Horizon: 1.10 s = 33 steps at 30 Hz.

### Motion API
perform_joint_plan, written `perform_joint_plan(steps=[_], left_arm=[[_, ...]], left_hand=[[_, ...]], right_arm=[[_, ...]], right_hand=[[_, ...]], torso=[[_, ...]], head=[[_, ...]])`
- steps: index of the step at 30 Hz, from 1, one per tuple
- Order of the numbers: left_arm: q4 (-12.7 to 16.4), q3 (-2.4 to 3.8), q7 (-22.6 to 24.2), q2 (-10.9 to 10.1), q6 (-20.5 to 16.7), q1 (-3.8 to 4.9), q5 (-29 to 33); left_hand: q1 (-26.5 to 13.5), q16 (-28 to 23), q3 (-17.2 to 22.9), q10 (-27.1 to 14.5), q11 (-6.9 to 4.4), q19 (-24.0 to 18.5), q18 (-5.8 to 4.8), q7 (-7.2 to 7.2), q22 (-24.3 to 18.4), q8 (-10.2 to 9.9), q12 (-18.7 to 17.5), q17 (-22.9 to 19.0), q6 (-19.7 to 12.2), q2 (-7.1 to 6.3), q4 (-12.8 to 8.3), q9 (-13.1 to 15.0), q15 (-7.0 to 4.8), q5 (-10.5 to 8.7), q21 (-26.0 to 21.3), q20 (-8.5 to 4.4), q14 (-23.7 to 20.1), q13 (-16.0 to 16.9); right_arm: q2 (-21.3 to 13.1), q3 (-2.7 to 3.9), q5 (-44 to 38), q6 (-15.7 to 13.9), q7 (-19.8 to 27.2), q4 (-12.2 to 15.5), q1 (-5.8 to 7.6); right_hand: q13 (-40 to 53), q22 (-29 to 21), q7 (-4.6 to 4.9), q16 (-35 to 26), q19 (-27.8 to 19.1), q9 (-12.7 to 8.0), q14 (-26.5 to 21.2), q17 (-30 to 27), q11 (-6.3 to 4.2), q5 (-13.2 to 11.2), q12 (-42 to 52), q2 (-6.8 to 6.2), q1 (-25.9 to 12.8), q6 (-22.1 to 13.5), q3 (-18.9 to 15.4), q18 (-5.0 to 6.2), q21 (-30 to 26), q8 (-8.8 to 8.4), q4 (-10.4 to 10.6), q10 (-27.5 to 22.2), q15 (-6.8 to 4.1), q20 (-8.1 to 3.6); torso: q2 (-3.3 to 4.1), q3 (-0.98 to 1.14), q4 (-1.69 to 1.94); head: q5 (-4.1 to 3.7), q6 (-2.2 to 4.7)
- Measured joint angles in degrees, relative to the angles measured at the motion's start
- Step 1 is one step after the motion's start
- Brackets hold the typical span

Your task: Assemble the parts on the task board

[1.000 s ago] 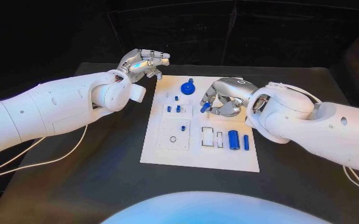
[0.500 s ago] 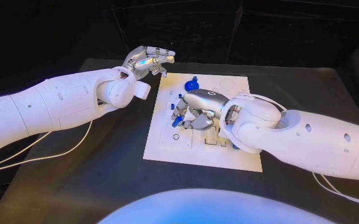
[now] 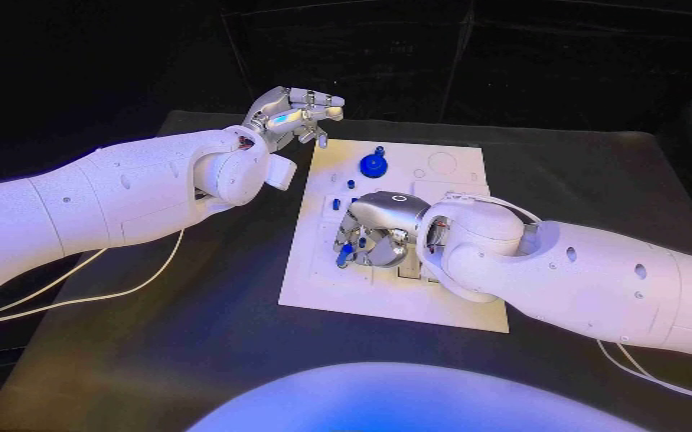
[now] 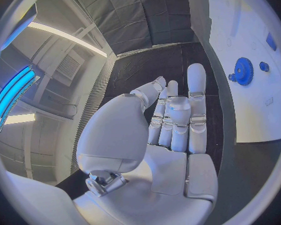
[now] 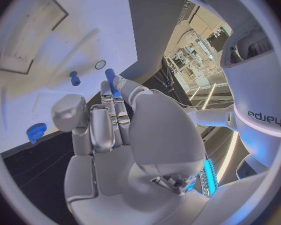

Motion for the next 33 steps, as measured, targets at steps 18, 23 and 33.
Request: perform_joint_plan(steps=[18,23,33], left_arm=[[-0.04,0.00,-0.02,0.11,0.07,0.00,0.00],[-0.05,0.00,-0.04,0.11,0.10,0.00,0.00],[-0.04,0.00,-0.06,0.13,0.15,0.00,0.00]], left_hand=[[0.00,0.00,0.00,0.00,0.00,0.00,0.00,0.00,0.01,0.00,0.00,0.00,0.00,0.00,0.00,0.00,0.00,0.00,0.00,0.00,0.00,0.00],[0.00,0.00,0.00,0.00,0.00,0.00,0.00,0.00,0.01,0.00,0.00,0.00,0.00,0.00,0.00,0.00,0.00,0.00,0.00,0.00,0.00,0.00],[0.00,0.00,0.00,0.00,0.00,0.00,0.00,0.00,0.01,0.00,0.00,0.00,0.00,0.00,0.00,0.00,0.00,0.00,0.00,0.00,0.00,-0.01]], right_arm=[[1.54,-0.08,-2.53,1.26,-0.84,-2.03,-0.50],[1.91,-0.08,-3.18,1.25,-1.19,-2.43,-0.55],[3.17,-0.03,-4.22,1.80,-1.81,-2.87,-0.66]], right_hand=[[-0.01,0.01,0.04,0.00,-0.01,0.04,0.00,0.00,0.00,0.25,0.00,-0.01,0.00,0.00,0.15,0.00,0.00,0.00,-0.16,0.00,0.00,0.00],[-0.01,0.01,0.13,0.00,-0.01,0.04,0.00,0.00,0.00,0.25,0.00,-0.01,0.00,-0.09,0.14,0.00,0.00,-0.02,-0.16,0.00,0.00,0.00],[0.00,0.01,0.14,0.00,-0.01,0.03,0.00,-0.05,0.00,0.24,-0.24,-0.24,-0.24,-0.10,0.14,0.00,0.00,-0.04,-0.16,0.00,0.00,0.00]], torso=[[0.00,-0.01,-0.05],[0.01,-0.02,-0.04],[0.01,-0.03,-0.03]], head=[[0.20,-0.26],[0.23,-0.37],[0.27,-0.54]])
